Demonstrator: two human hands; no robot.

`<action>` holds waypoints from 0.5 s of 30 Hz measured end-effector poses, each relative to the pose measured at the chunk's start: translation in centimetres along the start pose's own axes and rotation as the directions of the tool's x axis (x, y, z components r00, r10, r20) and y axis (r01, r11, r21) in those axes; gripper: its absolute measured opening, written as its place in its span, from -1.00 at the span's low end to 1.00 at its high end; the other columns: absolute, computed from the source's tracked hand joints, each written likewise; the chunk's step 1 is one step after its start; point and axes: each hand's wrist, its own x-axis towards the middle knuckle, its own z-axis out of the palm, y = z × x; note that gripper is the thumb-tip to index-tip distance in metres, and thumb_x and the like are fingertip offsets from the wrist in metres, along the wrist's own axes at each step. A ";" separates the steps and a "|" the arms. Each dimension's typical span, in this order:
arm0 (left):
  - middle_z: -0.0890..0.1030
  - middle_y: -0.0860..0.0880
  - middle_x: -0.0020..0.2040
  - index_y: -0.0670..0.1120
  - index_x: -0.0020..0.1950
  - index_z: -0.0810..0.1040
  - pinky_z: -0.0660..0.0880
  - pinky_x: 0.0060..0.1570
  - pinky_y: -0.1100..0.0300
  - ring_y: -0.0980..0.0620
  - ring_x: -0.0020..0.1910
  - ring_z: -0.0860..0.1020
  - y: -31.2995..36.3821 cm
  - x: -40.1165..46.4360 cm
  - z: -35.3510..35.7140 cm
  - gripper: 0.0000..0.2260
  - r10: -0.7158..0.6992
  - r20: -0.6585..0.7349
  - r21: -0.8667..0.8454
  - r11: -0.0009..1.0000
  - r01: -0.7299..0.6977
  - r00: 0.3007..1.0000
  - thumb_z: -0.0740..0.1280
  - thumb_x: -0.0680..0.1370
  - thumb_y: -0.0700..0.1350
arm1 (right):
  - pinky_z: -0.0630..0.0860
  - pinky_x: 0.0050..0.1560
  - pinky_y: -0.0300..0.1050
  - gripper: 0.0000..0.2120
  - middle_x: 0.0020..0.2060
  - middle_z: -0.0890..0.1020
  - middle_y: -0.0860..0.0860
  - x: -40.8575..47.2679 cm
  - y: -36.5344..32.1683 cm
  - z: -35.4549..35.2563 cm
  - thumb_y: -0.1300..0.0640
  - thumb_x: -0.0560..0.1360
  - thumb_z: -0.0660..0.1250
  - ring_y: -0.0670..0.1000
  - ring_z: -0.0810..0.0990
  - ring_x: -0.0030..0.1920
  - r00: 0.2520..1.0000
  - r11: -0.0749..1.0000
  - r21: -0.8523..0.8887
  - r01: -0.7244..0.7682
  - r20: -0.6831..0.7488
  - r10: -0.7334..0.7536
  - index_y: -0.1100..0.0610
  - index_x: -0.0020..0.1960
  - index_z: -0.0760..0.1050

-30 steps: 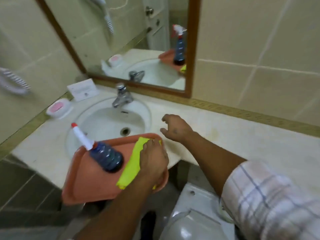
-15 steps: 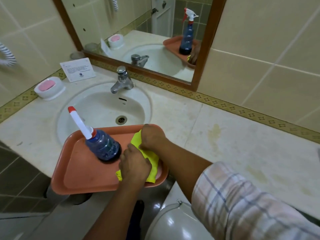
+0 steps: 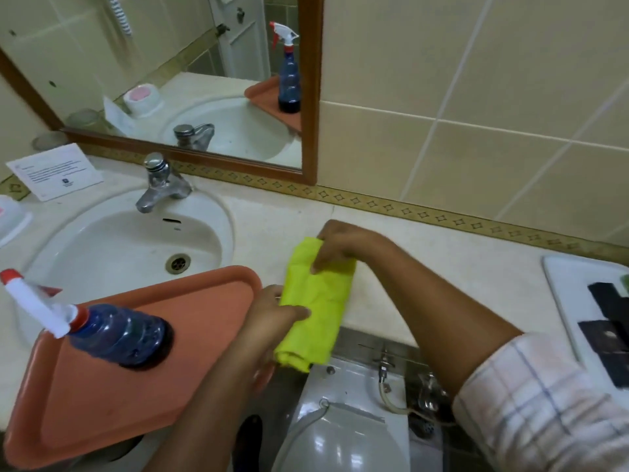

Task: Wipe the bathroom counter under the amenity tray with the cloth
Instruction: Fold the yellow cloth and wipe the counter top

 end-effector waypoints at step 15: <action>0.15 -0.14 0.58 -0.18 0.55 0.14 0.03 0.55 0.04 -0.10 0.58 0.07 2.3 16.1 4.9 -0.52 0.439 0.503 0.798 0.094 -0.595 0.744 0.01 0.63 -0.09 | -0.15 0.47 0.43 -0.29 0.60 -0.02 0.19 3.2 8.7 12.4 -0.30 0.57 -0.06 0.28 -0.09 0.58 0.809 0.944 0.147 -0.296 -0.486 0.330 0.05 0.60 0.00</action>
